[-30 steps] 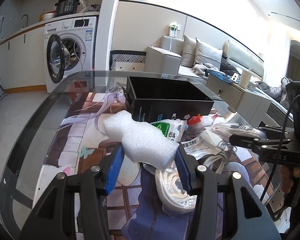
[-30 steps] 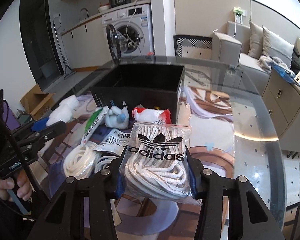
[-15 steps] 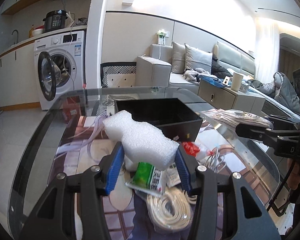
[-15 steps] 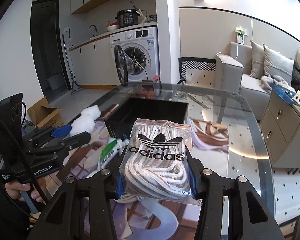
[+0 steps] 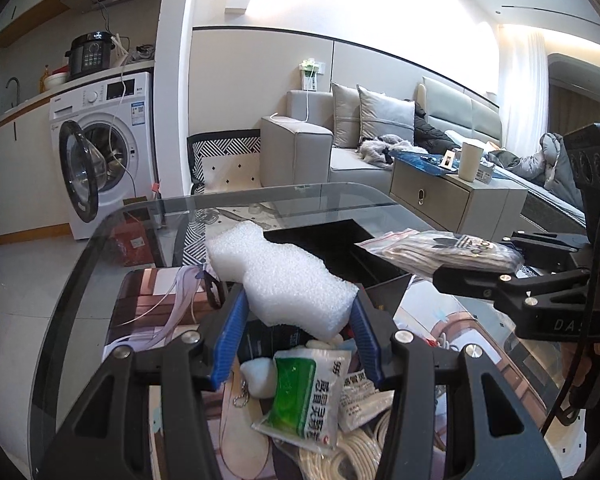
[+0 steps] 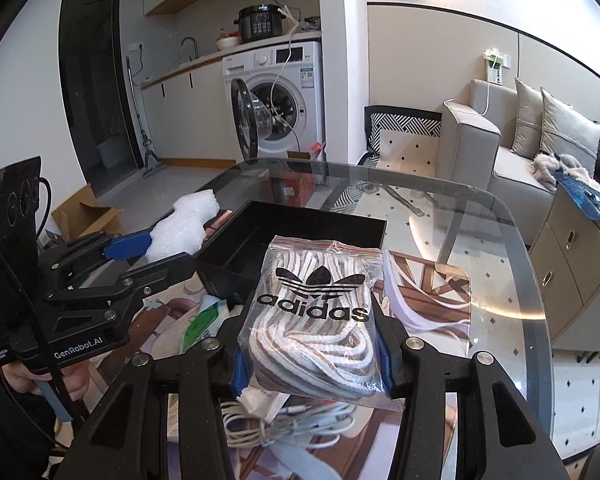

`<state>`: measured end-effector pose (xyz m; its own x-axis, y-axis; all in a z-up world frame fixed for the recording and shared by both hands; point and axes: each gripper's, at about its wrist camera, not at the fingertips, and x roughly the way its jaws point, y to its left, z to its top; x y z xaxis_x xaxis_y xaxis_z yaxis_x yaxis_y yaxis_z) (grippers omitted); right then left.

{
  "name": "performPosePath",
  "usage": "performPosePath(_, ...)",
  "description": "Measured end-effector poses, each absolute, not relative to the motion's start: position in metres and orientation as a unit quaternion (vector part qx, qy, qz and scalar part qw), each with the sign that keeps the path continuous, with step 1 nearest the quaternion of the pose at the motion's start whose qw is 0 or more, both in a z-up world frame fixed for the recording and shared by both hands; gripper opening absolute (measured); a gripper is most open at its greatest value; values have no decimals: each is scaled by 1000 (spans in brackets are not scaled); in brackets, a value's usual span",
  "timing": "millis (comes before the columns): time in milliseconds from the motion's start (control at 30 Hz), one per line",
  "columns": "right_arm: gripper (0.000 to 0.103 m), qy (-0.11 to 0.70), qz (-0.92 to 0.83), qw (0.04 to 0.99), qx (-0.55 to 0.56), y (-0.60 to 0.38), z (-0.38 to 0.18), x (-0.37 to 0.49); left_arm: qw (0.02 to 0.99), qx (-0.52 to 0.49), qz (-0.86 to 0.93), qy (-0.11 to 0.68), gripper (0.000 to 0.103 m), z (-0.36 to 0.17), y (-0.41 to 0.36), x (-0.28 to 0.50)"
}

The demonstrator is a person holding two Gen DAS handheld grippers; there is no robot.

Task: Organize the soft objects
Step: 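Lift the foam and rope bag with both tools and carry them over the black box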

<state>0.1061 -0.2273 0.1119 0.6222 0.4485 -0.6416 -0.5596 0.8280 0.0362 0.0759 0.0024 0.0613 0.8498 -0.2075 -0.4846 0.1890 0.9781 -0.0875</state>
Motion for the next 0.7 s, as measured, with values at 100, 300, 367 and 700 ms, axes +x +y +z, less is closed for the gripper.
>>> performPosePath(100,48,340,282,893,-89,-221,110,119,960,-17,-105,259,50,59,0,86)
performPosePath(300,48,352,281,888,-95,-214,102,141,956,-11,-107,273,50,52,-1,103)
performPosePath(367,48,355,281,887,-97,-212,99,147,954,-11,-109,278,50,51,-1,110)
performPosePath(700,48,365,287,878,-116,-194,89,169,948,2,-120,295,50,42,-8,137)
